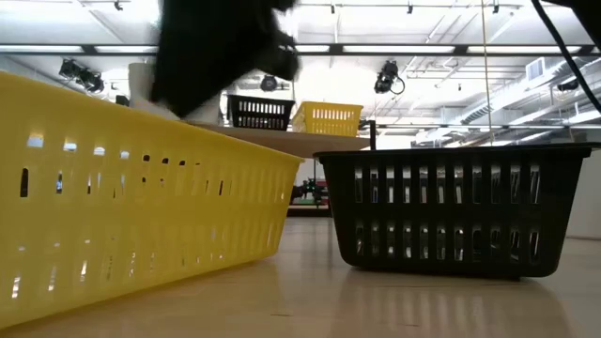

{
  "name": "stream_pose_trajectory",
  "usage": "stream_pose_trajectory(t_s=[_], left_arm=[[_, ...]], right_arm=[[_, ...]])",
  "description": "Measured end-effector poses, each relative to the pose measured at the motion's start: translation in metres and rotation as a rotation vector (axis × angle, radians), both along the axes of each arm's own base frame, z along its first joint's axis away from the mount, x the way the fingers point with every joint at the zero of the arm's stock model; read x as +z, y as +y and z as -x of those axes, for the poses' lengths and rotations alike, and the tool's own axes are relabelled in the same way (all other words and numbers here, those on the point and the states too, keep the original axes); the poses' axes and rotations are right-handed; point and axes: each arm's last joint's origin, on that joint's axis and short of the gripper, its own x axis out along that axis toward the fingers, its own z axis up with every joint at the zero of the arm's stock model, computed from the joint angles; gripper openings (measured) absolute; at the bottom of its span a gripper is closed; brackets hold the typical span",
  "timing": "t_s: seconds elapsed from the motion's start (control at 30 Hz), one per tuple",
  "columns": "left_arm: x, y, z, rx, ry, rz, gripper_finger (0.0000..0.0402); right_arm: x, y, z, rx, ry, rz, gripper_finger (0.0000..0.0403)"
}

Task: Stack baskets on shelf by color
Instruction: Stack the bottom yellow bin on top of the other yellow bin on the shelf

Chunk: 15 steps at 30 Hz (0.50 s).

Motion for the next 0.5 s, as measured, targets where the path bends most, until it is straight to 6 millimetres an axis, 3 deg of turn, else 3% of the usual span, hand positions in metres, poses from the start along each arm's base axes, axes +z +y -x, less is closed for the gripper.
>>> stream_pose_trajectory(t_s=[0.23,0.5], left_arm=[[0.0,0.0,0.0,0.003,0.002,0.021,0.0121],[0.0,0.0,0.0,0.004,0.005,0.024,0.0121]], right_arm=[[0.001,0.007,-0.002,-0.007,-0.051,-0.017,0.0103],[-0.04,-0.013,-0.002,-0.092,0.054,-0.03,0.0103]])
